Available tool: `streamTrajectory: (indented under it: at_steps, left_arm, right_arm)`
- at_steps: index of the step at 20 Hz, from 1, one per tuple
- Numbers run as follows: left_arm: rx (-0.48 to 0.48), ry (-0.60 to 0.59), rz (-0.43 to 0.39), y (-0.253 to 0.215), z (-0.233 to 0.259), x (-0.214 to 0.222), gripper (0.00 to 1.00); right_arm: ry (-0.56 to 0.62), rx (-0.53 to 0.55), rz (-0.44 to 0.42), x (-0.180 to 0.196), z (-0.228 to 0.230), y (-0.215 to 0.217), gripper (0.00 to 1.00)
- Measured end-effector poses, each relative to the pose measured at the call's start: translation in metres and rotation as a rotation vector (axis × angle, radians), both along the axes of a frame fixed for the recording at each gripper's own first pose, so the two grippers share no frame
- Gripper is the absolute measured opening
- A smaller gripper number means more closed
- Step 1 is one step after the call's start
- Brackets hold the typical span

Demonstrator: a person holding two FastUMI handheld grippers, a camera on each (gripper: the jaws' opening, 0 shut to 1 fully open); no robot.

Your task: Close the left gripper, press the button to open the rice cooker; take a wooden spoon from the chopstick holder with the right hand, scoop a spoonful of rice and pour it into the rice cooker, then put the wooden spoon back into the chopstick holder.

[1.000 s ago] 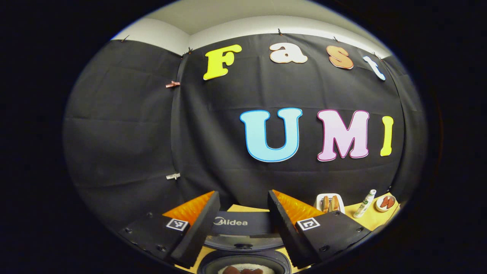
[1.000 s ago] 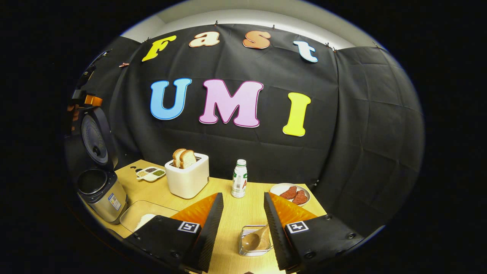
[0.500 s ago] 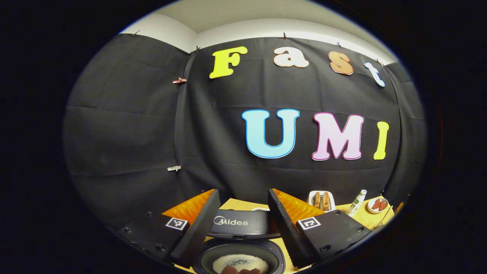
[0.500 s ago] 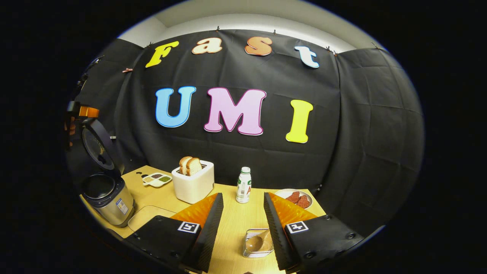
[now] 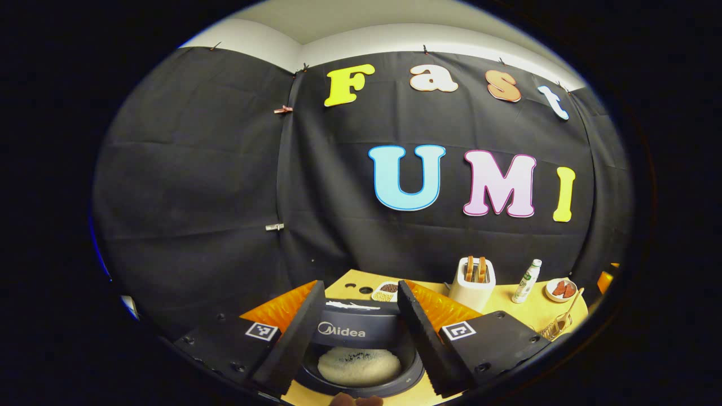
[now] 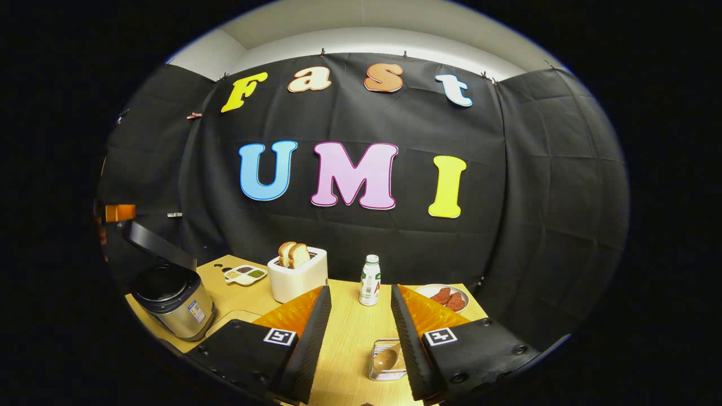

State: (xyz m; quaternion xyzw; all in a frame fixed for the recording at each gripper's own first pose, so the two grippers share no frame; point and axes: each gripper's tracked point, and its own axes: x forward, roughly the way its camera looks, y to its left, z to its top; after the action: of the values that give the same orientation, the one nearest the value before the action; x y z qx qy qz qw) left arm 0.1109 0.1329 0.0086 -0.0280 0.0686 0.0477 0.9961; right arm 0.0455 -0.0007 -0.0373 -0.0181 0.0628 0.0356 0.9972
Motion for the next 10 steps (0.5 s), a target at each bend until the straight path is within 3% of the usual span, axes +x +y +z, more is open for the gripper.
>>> streamTrajectory:
  at_steps: [10]
  left_arm:
    - [0.031,0.120,-0.009,-0.007,-0.099,-0.046,0.91]
  right_arm:
    - [0.019,-0.014,0.024,-0.012,-0.008,0.010,0.67]
